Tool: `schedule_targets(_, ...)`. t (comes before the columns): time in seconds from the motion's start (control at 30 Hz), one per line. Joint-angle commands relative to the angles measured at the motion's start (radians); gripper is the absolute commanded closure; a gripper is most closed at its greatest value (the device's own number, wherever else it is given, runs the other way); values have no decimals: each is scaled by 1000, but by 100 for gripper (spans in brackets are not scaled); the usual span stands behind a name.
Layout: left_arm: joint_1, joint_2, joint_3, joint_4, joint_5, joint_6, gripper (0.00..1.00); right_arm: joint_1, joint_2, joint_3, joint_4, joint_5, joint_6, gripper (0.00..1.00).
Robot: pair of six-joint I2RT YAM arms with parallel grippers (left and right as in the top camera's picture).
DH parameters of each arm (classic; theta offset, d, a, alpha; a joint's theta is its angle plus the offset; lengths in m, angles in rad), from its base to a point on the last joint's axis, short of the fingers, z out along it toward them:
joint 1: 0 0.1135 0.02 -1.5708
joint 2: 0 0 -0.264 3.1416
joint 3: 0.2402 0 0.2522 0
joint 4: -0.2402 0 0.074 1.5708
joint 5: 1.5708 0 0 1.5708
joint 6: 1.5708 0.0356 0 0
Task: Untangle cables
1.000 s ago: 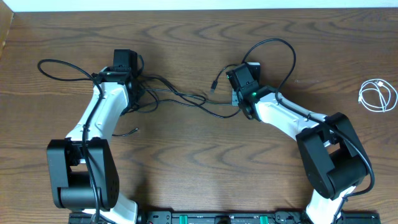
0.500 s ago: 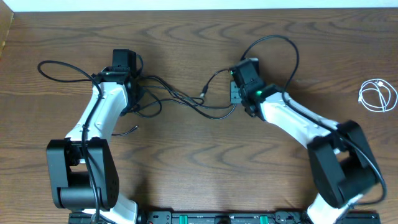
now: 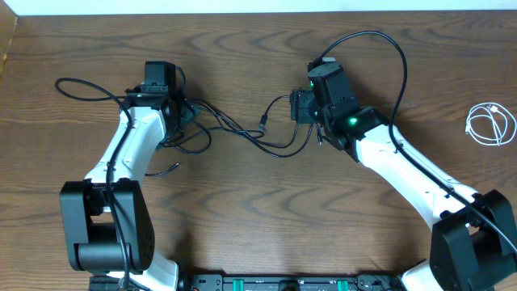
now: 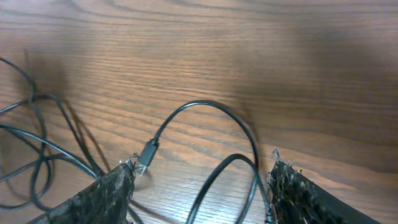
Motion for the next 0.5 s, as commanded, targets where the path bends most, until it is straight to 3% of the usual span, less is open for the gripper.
schedule_targets(0.0, 0, -2, 5, 4, 119, 82, 7, -2, -2, 13, 0, -67, 50, 32)
schedule_targets(0.47, -86, -2, 5, 45, 145, 150, 6, 37, 0, 13, 11, -86, 64, 30)
